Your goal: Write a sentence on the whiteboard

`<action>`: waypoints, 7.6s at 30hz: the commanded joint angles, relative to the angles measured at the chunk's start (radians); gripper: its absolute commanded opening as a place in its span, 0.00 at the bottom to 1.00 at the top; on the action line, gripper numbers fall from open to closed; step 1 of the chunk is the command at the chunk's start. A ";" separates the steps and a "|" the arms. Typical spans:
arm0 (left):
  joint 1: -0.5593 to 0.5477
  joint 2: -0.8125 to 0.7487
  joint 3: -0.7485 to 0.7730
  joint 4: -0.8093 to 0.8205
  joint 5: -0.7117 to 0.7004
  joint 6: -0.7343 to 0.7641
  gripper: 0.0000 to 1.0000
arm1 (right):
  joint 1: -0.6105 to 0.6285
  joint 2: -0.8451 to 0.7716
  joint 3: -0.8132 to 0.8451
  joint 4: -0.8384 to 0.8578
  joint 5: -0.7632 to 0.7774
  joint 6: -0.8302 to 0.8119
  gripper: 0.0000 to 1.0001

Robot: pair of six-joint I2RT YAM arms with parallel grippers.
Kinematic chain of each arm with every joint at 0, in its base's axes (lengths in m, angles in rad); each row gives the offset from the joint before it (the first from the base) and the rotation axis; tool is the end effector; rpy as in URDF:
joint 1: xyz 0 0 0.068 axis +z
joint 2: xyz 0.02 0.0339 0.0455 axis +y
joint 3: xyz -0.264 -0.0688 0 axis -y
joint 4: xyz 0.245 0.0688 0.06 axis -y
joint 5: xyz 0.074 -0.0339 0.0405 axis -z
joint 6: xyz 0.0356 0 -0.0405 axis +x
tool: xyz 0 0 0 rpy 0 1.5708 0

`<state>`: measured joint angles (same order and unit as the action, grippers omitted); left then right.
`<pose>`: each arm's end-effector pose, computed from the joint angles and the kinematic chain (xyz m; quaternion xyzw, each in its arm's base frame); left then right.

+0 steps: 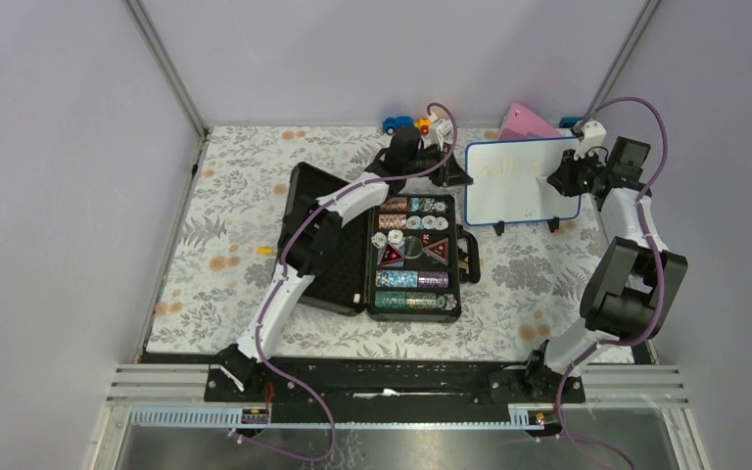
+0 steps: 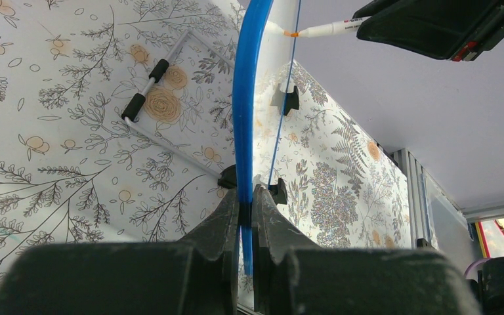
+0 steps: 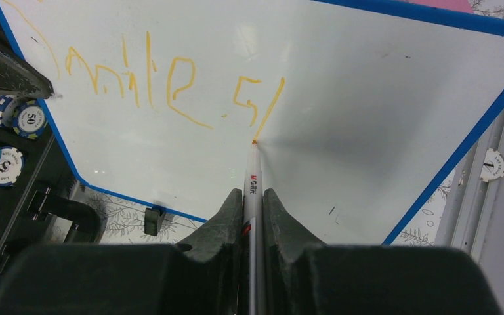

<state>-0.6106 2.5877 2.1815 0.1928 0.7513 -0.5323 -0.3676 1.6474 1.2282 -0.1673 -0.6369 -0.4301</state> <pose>0.4703 -0.3588 0.1895 0.2585 0.7145 -0.5561 0.3368 0.3565 -0.1146 0.2750 -0.1740 0.8320 0.0800 0.5207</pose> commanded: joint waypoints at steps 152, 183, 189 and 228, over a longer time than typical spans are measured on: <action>-0.008 0.023 0.017 0.027 -0.024 0.015 0.00 | -0.040 -0.023 0.052 -0.010 0.034 -0.052 0.00; -0.011 0.027 0.018 0.034 -0.020 0.002 0.00 | -0.040 -0.010 0.167 -0.018 0.017 0.022 0.00; -0.011 0.024 0.017 0.032 -0.019 0.005 0.00 | -0.038 0.009 0.183 -0.011 0.013 0.030 0.00; -0.011 0.031 0.020 0.034 -0.018 0.008 0.00 | -0.008 0.060 0.183 0.015 0.069 0.010 0.00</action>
<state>-0.6159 2.5893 2.1815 0.2054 0.7479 -0.5507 -0.3851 1.7142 1.3903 -0.1741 -0.5915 -0.4038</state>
